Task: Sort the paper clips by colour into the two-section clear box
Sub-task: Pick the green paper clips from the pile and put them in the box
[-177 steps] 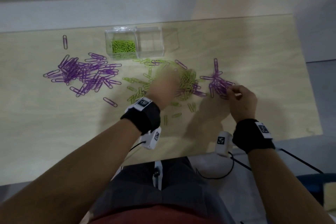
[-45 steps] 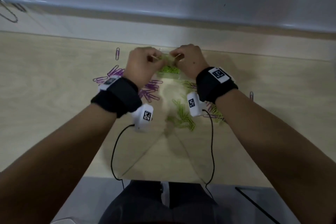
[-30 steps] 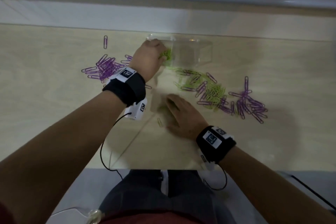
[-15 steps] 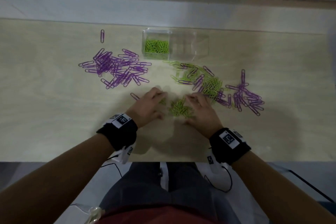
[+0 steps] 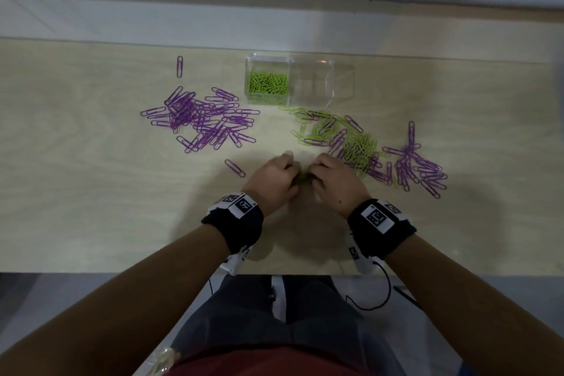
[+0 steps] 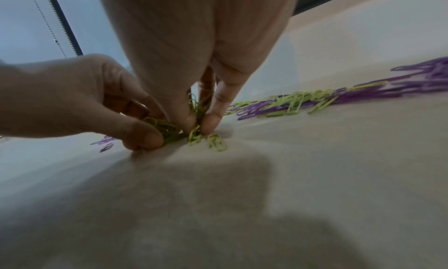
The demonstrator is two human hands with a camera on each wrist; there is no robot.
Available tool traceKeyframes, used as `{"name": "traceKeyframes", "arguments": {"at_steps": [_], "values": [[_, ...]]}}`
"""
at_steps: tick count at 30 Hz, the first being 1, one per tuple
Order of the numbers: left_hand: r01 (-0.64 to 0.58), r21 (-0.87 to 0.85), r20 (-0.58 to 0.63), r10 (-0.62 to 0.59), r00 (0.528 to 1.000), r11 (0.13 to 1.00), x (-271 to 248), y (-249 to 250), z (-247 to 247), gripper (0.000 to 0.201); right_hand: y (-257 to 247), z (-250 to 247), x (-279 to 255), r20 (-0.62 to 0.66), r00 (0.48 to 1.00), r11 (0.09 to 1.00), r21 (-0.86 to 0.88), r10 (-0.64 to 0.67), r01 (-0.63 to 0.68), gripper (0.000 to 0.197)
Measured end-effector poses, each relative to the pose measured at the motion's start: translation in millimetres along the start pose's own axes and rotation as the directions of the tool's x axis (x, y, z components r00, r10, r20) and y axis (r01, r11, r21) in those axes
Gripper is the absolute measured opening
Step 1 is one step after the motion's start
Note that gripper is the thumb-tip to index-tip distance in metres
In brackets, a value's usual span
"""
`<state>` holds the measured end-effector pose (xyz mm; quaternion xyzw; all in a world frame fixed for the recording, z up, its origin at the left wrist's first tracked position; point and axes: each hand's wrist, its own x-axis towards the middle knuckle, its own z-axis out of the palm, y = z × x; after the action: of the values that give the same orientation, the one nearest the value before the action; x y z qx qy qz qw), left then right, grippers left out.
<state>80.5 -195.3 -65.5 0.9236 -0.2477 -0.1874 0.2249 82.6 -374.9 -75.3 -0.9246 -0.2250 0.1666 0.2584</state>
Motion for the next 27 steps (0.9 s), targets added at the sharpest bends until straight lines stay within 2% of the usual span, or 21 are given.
{"name": "traceKeyframes", "arguments": {"at_steps": [2,5,7,10,13,16,17,20,22,25,27], "values": [[-0.038,0.099,-0.001,0.038,0.999,0.994,3.6,-3.0,-2.0,0.042,0.8,-1.9,-0.1,-0.031,0.999,1.000,0.006,0.018,-0.018,0.032],[-0.055,0.176,-0.043,0.064,0.997,0.983,8.5,-9.8,-7.2,0.039,3.0,-7.2,3.2,-0.138,0.985,0.992,0.083,0.101,-0.090,0.011],[-0.073,0.163,-0.087,0.088,0.992,0.984,9.3,-14.1,-12.9,0.034,2.1,-15.6,8.4,-0.233,0.956,0.971,0.197,0.178,-0.133,0.010],[-0.126,0.051,-0.157,0.133,0.979,0.991,7.2,-20.9,-23.8,0.028,-9.7,-41.4,27.5,-0.294,0.924,0.928,0.346,0.245,-0.136,0.005],[-0.070,-0.146,-0.218,0.037,0.975,0.987,4.3,-28.5,-35.2,0.031,-23.3,-69.2,69.4,-0.348,0.918,0.937,0.342,0.191,-0.065,0.008],[-0.023,-0.293,-0.290,-0.066,0.955,0.956,4.0,-35.1,-57.2,0.029,-36.6,-86.6,123.5,-0.367,0.923,0.966,0.259,0.114,-0.017,0.009],[-0.012,-0.322,-0.328,-0.100,0.939,0.947,5.1,-37.8,-67.2,0.027,-40.6,-89.4,140.2,-0.337,0.936,0.974,0.225,0.097,-0.020,0.008],[-0.004,-0.336,-0.458,-0.160,0.875,0.942,15.5,-45.2,-96.8,0.022,-45.3,-91.2,172.9,-0.141,0.984,0.979,0.190,0.105,-0.077,0.012],[0.028,-0.311,-0.513,-0.193,0.836,0.950,32.0,-50.7,-110.7,0.015,-42.9,-92.1,173.4,-0.091,0.991,0.981,0.178,0.100,-0.083,0.020],[0.069,-0.300,-0.539,-0.229,0.810,0.951,64.1,-59.9,-124.0,0.017,-33.2,-94.3,143.3,-0.256,0.965,0.979,0.204,0.058,-0.005,0.020],[0.106,-0.247,-0.490,-0.218,0.844,0.963,83.7,-64.0,-125.6,0.019,-20.9,-89.7,111.2,-0.343,0.935,0.974,0.228,0.095,-0.016,0.016]]}}
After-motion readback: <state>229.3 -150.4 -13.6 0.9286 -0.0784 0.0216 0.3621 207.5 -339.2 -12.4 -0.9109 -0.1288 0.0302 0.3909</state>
